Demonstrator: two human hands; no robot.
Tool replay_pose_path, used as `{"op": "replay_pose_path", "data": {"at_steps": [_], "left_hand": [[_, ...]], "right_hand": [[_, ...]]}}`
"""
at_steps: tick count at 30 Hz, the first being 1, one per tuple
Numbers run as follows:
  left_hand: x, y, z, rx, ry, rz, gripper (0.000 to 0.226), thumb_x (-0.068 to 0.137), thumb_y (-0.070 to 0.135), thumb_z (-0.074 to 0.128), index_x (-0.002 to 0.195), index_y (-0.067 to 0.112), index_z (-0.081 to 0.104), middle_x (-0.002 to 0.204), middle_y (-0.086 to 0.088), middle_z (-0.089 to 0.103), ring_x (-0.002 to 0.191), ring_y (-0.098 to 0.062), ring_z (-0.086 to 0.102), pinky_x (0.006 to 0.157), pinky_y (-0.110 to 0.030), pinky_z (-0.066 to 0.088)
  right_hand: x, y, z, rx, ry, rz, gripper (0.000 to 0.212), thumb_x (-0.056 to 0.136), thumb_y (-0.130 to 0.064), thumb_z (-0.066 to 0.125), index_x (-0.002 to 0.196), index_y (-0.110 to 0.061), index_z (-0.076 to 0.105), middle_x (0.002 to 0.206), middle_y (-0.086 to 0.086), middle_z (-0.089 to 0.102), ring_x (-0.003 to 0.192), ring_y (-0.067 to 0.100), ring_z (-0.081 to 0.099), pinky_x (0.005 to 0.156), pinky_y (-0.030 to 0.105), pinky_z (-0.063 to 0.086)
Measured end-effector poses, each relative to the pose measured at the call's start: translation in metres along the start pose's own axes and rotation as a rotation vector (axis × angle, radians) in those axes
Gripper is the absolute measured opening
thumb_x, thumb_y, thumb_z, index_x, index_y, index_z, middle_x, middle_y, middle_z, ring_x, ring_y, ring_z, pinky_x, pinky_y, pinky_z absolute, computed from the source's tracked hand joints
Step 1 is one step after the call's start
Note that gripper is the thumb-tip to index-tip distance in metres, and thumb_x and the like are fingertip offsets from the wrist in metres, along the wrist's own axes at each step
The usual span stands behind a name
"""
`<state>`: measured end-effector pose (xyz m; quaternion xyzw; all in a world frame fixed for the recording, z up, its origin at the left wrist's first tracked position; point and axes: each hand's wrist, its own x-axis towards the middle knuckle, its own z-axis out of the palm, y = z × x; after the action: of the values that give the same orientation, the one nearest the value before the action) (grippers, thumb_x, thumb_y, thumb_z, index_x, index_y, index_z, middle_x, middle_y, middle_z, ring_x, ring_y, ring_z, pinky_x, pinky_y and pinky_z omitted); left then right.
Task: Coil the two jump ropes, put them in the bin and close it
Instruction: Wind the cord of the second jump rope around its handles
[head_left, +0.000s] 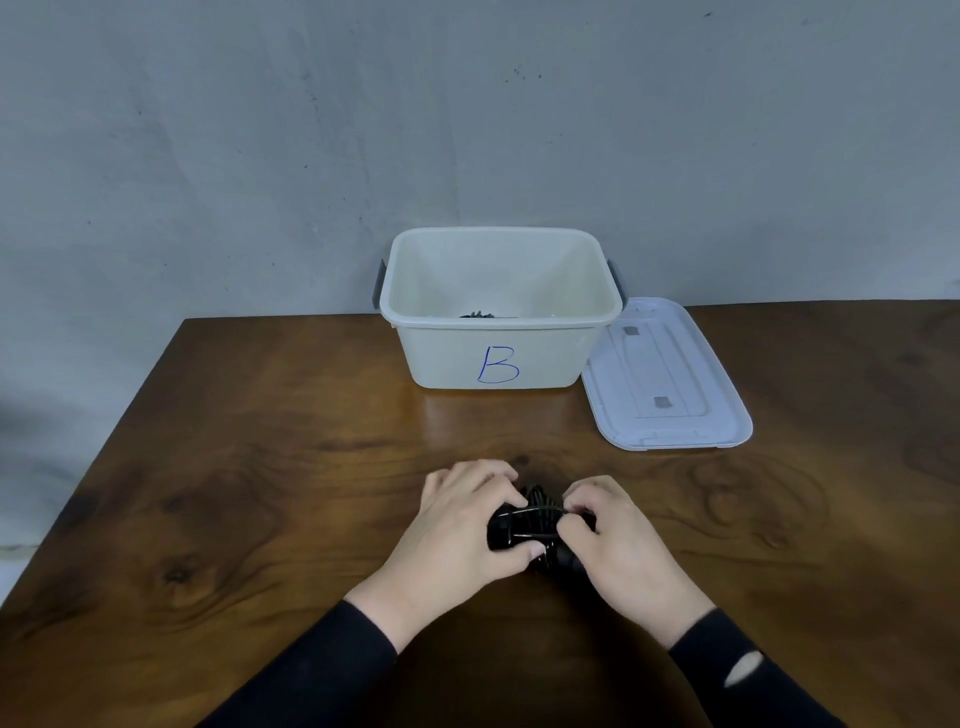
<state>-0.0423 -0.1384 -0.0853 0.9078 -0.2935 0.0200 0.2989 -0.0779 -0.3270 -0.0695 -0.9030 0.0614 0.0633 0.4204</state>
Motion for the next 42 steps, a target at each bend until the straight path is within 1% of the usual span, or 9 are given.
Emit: {"op": "replay_pose_path", "data": {"at_steps": [6, 9, 14, 18, 22, 27, 32, 36, 42], "left_hand": [[-0.007, -0.01, -0.012, -0.068, -0.223, -0.079, 0.056, 0.081, 0.057, 0.066, 0.129, 0.043, 0.04, 0.139, 0.024, 0.036, 0.118, -0.002, 0.037, 0.105, -0.034, 0.037], [-0.008, -0.014, -0.016, -0.03, -0.345, -0.104, 0.095, 0.075, 0.062, 0.07, 0.149, 0.048, 0.013, 0.144, 0.027, 0.028, 0.121, 0.004, 0.022, 0.109, -0.027, 0.024], [-0.005, -0.019, -0.01, 0.033, -0.298, -0.048, 0.091, 0.075, 0.06, 0.073, 0.149, 0.043, 0.021, 0.144, 0.017, 0.036, 0.11, 0.004, 0.022, 0.106, -0.025, 0.024], [-0.007, -0.022, -0.008, 0.025, -0.262, -0.014, 0.085, 0.075, 0.057, 0.072, 0.146, 0.044, 0.026, 0.141, 0.017, 0.034, 0.119, -0.002, 0.027, 0.107, -0.026, 0.028], [-0.003, -0.025, -0.013, 0.01, -0.243, 0.021, 0.087, 0.077, 0.057, 0.07, 0.147, 0.048, 0.02, 0.145, 0.021, 0.028, 0.126, -0.002, 0.024, 0.11, -0.026, 0.025], [0.011, -0.029, -0.037, -0.125, -0.156, 0.0, 0.111, 0.066, 0.067, 0.075, 0.145, 0.057, -0.003, 0.146, 0.045, 0.001, 0.138, 0.014, 0.003, 0.116, -0.022, 0.012], [0.022, -0.071, -0.054, -0.362, 0.326, -0.169, 0.074, 0.083, 0.046, 0.063, 0.148, 0.032, 0.032, 0.15, 0.012, 0.038, 0.139, -0.012, 0.036, 0.115, -0.044, 0.033], [0.041, -0.082, -0.052, -0.381, 0.222, -0.252, 0.053, 0.088, 0.045, 0.057, 0.136, 0.054, 0.036, 0.13, 0.025, 0.051, 0.121, -0.005, 0.053, 0.105, -0.038, 0.045], [0.064, -0.088, -0.053, -0.472, 0.242, -0.383, 0.056, 0.081, 0.05, 0.06, 0.135, 0.047, 0.044, 0.126, 0.025, 0.053, 0.121, -0.003, 0.051, 0.103, -0.036, 0.045]], "right_hand": [[-0.002, 0.012, -0.009, 0.033, -0.066, 0.028, 0.007, 0.094, -0.033, 0.058, 0.1, -0.035, 0.054, 0.108, -0.012, 0.062, 0.092, 0.004, 0.061, 0.073, 0.018, 0.044], [0.001, 0.015, -0.013, -0.024, -0.177, 0.017, 0.035, 0.098, -0.044, 0.05, 0.132, -0.039, 0.046, 0.126, -0.015, 0.058, 0.115, 0.001, 0.055, 0.091, 0.018, 0.04], [0.008, 0.009, -0.037, -0.108, -0.399, -0.013, 0.062, 0.091, -0.06, 0.052, 0.147, -0.04, 0.035, 0.134, -0.016, 0.056, 0.121, 0.0, 0.053, 0.095, 0.014, 0.04], [0.017, 0.0, -0.049, -0.166, -0.58, -0.002, 0.086, 0.075, -0.057, 0.073, 0.148, -0.042, 0.029, 0.132, -0.009, 0.061, 0.103, 0.01, 0.068, 0.098, 0.031, 0.052], [0.028, -0.016, -0.053, -0.173, -0.658, -0.051, 0.067, 0.075, -0.035, 0.077, 0.135, -0.041, 0.048, 0.104, -0.007, 0.074, 0.077, 0.001, 0.066, 0.084, 0.028, 0.054], [0.043, -0.04, -0.073, 0.03, -0.622, -0.017, 0.047, 0.077, -0.019, 0.077, 0.117, -0.037, 0.061, 0.104, 0.0, 0.077, 0.089, 0.017, 0.071, 0.089, 0.038, 0.055], [0.072, -0.083, -0.122, 0.194, -0.576, -0.059, 0.048, 0.087, 0.004, 0.067, 0.126, -0.023, 0.057, 0.084, 0.014, 0.075, 0.072, 0.022, 0.068, 0.068, 0.028, 0.055], [0.115, -0.12, -0.144, 0.148, -0.435, -0.136, 0.047, 0.086, 0.005, 0.068, 0.12, -0.027, 0.06, 0.082, 0.018, 0.075, 0.071, 0.021, 0.067, 0.062, 0.028, 0.047], [0.17, -0.148, -0.146, 0.19, -0.461, -0.172, 0.047, 0.085, 0.007, 0.07, 0.121, -0.023, 0.062, 0.092, 0.024, 0.072, 0.076, 0.034, 0.068, 0.074, 0.053, 0.047]]}}
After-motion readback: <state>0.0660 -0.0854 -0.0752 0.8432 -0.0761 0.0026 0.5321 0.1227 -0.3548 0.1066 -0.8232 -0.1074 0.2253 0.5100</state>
